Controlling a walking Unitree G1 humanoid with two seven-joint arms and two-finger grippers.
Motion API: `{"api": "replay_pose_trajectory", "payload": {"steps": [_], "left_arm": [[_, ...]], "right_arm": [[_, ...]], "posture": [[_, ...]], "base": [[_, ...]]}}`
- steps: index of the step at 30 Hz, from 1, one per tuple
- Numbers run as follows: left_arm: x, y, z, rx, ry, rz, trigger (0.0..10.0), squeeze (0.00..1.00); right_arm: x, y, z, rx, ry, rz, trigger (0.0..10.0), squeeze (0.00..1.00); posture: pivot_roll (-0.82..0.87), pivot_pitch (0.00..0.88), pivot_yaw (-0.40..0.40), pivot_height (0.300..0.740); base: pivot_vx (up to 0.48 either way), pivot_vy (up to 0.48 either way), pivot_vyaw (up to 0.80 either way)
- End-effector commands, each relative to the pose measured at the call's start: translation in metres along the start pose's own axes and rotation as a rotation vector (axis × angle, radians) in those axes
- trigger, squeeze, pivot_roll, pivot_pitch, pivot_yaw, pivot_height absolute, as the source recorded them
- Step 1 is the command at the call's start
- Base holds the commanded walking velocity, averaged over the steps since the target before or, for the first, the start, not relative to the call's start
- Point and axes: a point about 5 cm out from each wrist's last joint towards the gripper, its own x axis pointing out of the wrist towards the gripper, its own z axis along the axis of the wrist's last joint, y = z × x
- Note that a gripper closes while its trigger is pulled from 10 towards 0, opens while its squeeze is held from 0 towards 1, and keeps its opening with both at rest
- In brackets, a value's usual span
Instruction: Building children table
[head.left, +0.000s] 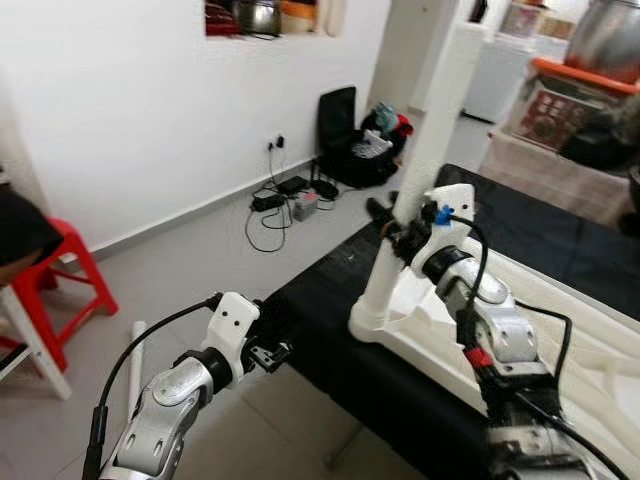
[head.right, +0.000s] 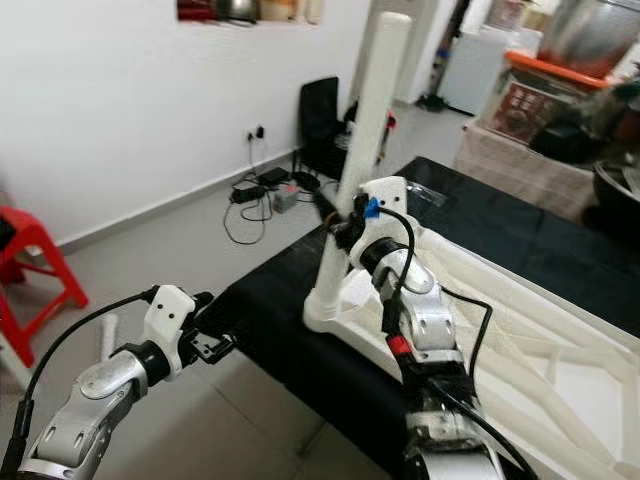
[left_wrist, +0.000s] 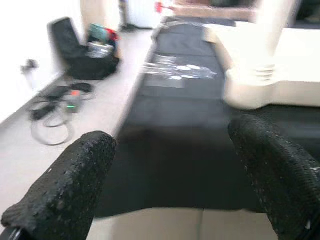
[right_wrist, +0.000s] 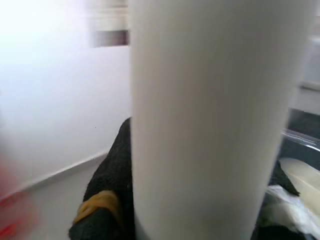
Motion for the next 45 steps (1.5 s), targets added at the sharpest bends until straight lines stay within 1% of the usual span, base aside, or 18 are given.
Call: {"api": "replay_pose_trajectory", "payload": {"steps": [1, 9, 10, 11, 12, 15, 16, 18, 19, 20, 21, 23, 31, 34, 35, 37, 41, 45], "left_arm": [[-0.001, -0.001, -0.004, -0.002, 0.013, -0.001, 10.0, 0.00], [0.005, -0.003, -0.002, -0.002, 0.011, -0.006, 10.0, 0.00], [0.006, -0.003, -0.002, -0.002, 0.010, -0.006, 10.0, 0.00], [0.006, -0.003, -0.002, -0.002, 0.010, -0.006, 10.0, 0.00], [0.006, -0.003, -0.002, -0.002, 0.010, -0.007, 10.0, 0.00], [0.005, -0.004, -0.003, -0.004, 0.011, -0.007, 10.0, 0.00], [0.004, -0.004, -0.003, -0.005, 0.011, -0.006, 10.0, 0.00], [0.004, -0.004, -0.003, -0.006, 0.012, -0.006, 10.0, 0.00], [0.003, -0.004, -0.003, -0.011, 0.011, -0.012, 10.0, 0.00], [0.003, -0.005, -0.003, -0.015, 0.011, -0.020, 10.0, 0.00], [0.003, -0.005, -0.003, -0.015, 0.011, -0.020, 10.0, 0.00], [0.003, -0.006, -0.002, -0.022, 0.006, -0.036, 10.0, 0.00], [0.003, -0.004, -0.001, -0.018, 0.000, -0.022, 10.0, 0.00], [0.002, -0.005, -0.002, -0.018, 0.002, -0.022, 10.0, 0.00], [0.002, -0.005, -0.002, -0.018, 0.004, -0.022, 10.0, 0.00], [0.001, -0.006, -0.002, -0.017, 0.005, -0.021, 10.0, 0.00], [0.001, -0.002, -0.003, -0.009, 0.012, -0.014, 10.0, 0.00], [0.002, -0.002, -0.003, -0.008, 0.014, -0.012, 10.0, 0.00]], "right_arm": [[-0.010, -0.057, -0.035, -0.023, 0.147, -0.319, 0.0, 0.00], [-0.052, -0.080, -0.073, 0.004, 0.263, -0.589, 0.0, 0.00], [-0.056, -0.072, -0.083, 0.020, 0.315, -0.558, 1.8, 0.00], [-0.057, -0.064, -0.089, 0.041, 0.347, -0.530, 9.8, 0.00], [-0.052, -0.052, -0.088, 0.055, 0.344, -0.440, 10.0, 0.00], [-0.043, -0.030, -0.070, 0.064, 0.225, -0.331, 10.0, 0.16], [-0.037, -0.017, -0.059, 0.117, 0.176, -0.223, 10.0, 1.00], [-0.032, -0.005, -0.047, 0.170, 0.134, -0.103, 10.0, 1.00], [-0.032, 0.021, -0.029, 0.274, 0.098, 0.220, 10.0, 0.00], [-0.037, 0.038, -0.011, 0.315, 0.047, 0.481, 10.0, 0.00], [-0.037, 0.038, -0.011, 0.315, 0.047, 0.481, 10.0, 0.00], [-0.060, 0.054, 0.008, 0.279, 0.021, 0.919, 10.0, 0.00], [-0.056, 0.058, 0.020, 0.149, 0.001, 1.057, 10.0, 0.00], [-0.050, 0.063, 0.018, 0.169, -0.006, 0.998, 8.7, 0.00], [-0.043, 0.061, 0.010, 0.137, 0.007, 0.932, 0.0, 0.00], [-0.040, 0.059, 0.004, 0.110, 0.018, 0.890, 0.0, 0.00], [-0.019, 0.024, -0.028, 0.071, 0.160, 0.488, 0.0, 0.00], [-0.018, -0.002, -0.040, 0.087, 0.222, 0.269, 0.0, 0.00]], "posture": [[0.11, 0.000, -0.173, 0.740], [0.09, 0.000, -0.152, 0.740], [0.08, 0.000, -0.149, 0.740], [0.08, 0.000, -0.149, 0.740], [0.08, 0.000, -0.149, 0.740], [0.09, 0.000, -0.150, 0.740], [0.09, 0.000, -0.154, 0.740], [0.09, 0.000, -0.154, 0.740], [0.09, 0.000, -0.151, 0.740], [0.09, 0.000, -0.151, 0.740], [0.09, 0.000, -0.151, 0.740], [0.09, 0.000, -0.151, 0.740], [0.10, 0.000, -0.164, 0.740], [0.11, 0.000, -0.165, 0.740], [0.11, 0.000, -0.166, 0.740], [0.11, 0.000, -0.166, 0.740], [0.10, 0.000, -0.158, 0.740], [0.09, 0.000, -0.150, 0.740]], "base": [[0.000, 0.000, 0.00], [0.000, 0.000, 0.00], [0.000, 0.000, 0.00], [0.000, 0.000, 0.00], [0.000, 0.000, 0.00], [0.000, 0.000, 0.00], [0.000, 0.000, 0.00], [0.000, 0.000, 0.00], [0.000, 0.000, 0.00], [0.000, 0.000, 0.00], [0.000, 0.000, 0.00], [0.000, 0.000, 0.00], [0.000, 0.000, 0.00], [0.000, 0.000, 0.00], [0.000, 0.000, 0.00], [0.000, 0.000, 0.00], [0.000, 0.000, 0.00], [0.000, 0.000, 0.00]]}}
